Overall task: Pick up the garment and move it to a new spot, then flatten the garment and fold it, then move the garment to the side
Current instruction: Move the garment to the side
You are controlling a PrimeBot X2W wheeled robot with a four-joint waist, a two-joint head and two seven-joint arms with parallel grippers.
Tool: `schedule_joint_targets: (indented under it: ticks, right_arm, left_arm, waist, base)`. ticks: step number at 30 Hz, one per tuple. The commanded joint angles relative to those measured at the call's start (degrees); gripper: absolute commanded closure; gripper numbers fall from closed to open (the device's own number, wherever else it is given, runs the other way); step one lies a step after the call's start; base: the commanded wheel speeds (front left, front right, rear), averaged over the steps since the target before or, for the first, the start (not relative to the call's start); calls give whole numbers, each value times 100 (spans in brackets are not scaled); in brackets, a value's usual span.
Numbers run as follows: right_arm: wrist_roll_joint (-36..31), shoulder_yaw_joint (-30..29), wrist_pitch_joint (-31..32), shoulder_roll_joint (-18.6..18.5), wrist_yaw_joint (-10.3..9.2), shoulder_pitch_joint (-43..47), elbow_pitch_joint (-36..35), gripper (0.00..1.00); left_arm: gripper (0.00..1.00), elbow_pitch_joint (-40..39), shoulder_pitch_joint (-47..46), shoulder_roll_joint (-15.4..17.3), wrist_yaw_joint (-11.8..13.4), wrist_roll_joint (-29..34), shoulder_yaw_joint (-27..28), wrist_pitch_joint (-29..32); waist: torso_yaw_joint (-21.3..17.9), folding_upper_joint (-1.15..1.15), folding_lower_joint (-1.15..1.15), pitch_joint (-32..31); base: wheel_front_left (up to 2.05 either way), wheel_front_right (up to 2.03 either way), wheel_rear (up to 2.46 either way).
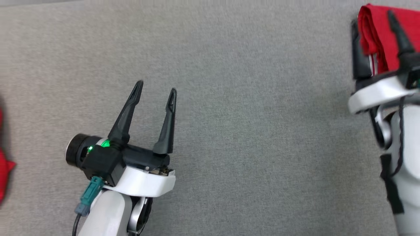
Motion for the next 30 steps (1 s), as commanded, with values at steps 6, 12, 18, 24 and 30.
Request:
schedule_joint_targets:
  ticks: [6,12,18,24,30]
  right_arm:
    - [676,411,-29,190,-4,1111,-588,0]
    - [1026,570,-29,313,-4,1796,-946,0]
    - [1185,493,-29,434,-4,2606,-1367,0]
    - [1209,295,-29,517,-4,3287,-1583,0]
    - [1241,132,-29,563,-4,3741,-1719,0]
  left_arm:
    - [0,509,393,-36,103,-287,296,-100]
    - [0,577,664,-53,149,-301,549,-112]
    - [0,780,1107,-100,106,-424,867,-110]
    - [0,1001,1432,-118,-105,-311,896,-111]
    - [0,960,1719,-124,-166,-197,958,-111]
  waist:
    - [371,0,0,-814]
    - [424,0,0,-1202]
    - [488,0,0,-1637]
    - [509,0,0,-1970]
    - [447,0,0,-2187]
  base:
    - [0,0,0]
    - [0,0,0]
    - [0,0,0]
    - [0,0,0]
    - [0,0,0]
